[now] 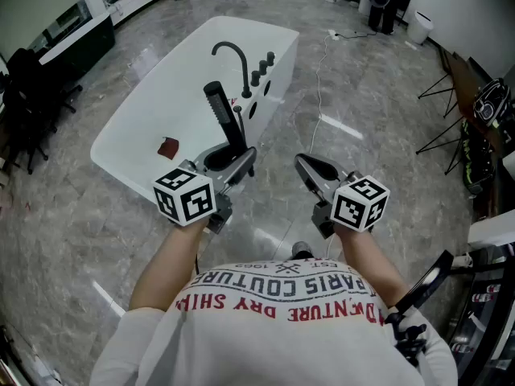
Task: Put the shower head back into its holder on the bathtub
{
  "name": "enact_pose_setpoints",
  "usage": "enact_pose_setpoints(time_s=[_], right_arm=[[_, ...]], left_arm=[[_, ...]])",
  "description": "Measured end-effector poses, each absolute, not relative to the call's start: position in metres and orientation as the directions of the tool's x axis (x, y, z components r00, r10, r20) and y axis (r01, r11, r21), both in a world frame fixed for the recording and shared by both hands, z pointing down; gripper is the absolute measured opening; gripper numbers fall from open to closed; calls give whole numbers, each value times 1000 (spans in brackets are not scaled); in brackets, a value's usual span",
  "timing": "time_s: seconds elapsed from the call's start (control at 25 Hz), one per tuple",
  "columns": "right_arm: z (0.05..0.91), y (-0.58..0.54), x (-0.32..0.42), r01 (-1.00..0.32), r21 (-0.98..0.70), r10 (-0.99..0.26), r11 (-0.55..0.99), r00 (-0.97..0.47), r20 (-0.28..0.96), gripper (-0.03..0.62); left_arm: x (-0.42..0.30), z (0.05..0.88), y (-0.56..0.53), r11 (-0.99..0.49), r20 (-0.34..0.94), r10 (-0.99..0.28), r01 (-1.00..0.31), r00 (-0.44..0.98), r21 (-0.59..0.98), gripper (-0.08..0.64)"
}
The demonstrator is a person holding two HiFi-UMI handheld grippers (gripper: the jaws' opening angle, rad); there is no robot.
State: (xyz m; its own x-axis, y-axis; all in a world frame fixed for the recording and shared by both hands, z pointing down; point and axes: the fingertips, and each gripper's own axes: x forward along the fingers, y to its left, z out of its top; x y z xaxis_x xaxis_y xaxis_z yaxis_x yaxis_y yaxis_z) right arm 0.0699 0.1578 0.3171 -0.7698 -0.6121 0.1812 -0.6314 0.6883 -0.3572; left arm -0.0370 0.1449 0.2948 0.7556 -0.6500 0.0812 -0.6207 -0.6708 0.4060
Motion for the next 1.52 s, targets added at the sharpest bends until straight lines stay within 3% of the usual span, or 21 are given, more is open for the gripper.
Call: enact_pose_setpoints(time_s=[1.12,1.52], right_arm=[[322,166,65,-599,-407,-582,690,-793,179,2],[361,84,86,-550,-527,-554,648,-815,169,2]], left_arm=[[-73,273,129,-660,0,-687,-625,726,416,144],[-75,306,53,-575,71,-732,-671,677,468,144]])
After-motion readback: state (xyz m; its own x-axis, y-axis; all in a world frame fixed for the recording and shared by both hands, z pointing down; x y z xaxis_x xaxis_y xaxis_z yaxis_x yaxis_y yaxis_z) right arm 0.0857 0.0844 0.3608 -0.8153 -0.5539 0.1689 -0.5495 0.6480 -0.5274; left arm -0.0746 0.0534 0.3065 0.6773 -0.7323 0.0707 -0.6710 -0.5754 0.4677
